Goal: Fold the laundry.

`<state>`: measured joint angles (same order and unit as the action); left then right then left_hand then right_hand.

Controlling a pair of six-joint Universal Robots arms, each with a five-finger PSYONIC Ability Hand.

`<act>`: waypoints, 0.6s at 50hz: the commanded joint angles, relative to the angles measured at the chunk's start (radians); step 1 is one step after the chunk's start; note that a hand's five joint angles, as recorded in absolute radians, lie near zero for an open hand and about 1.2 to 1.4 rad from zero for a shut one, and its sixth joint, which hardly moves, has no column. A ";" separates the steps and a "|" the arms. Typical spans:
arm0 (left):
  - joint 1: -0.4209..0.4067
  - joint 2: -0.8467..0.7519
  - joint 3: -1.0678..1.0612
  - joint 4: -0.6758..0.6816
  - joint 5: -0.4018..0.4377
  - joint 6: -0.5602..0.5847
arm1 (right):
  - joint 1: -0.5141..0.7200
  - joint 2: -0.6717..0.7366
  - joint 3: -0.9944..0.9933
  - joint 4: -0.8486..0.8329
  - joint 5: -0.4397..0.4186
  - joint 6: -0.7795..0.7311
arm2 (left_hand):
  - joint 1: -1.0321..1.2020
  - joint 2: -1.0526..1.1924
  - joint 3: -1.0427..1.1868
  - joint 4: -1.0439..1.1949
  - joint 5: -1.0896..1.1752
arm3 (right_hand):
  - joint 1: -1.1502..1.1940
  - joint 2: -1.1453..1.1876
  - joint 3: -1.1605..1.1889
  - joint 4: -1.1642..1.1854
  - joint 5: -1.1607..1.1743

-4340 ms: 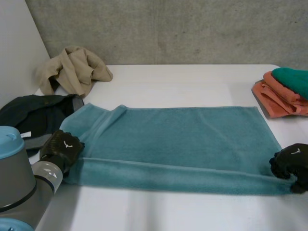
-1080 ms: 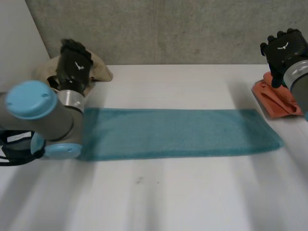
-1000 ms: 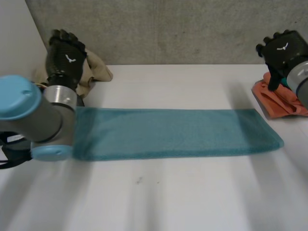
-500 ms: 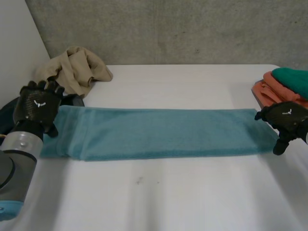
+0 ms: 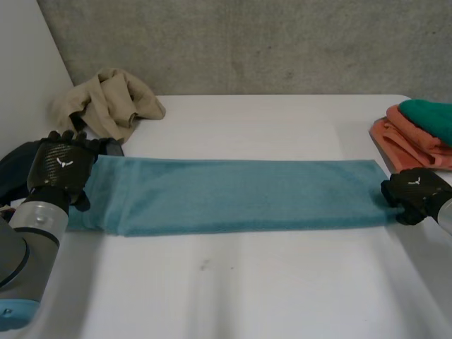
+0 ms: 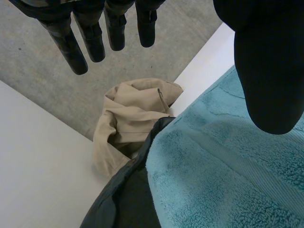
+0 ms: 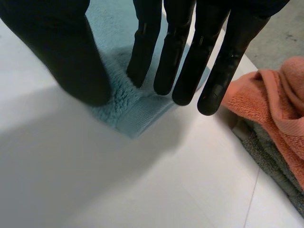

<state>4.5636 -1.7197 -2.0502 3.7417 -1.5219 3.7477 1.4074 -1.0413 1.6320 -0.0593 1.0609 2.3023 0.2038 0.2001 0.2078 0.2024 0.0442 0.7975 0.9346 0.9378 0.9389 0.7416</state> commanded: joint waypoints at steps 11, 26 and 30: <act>0.000 0.002 -0.005 0.001 -0.001 0.000 | -0.149 -0.068 0.052 0.010 -0.015 -0.064 | -0.017 -0.013 -0.021 -0.015 -0.032 | 0.599 0.462 0.458 0.457 0.480; -0.002 0.005 -0.016 0.001 -0.004 0.000 | -0.358 -0.103 0.052 0.056 0.008 -0.296 | -0.020 -0.016 -0.024 -0.018 -0.035 | 0.599 0.462 0.458 0.457 0.480; -0.002 0.005 -0.016 0.001 -0.006 0.000 | -0.401 -0.103 0.009 0.061 0.018 -0.339 | -0.017 -0.013 -0.021 -0.015 -0.032 | 0.599 0.462 0.458 0.457 0.480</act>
<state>4.5619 -1.7162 -2.0647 3.7429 -1.5264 3.7475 1.0686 -1.1431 1.6908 -0.0140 1.0622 2.0323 0.2038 0.2001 0.2078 0.2024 0.0442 0.9367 1.1692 1.1794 1.1886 0.9770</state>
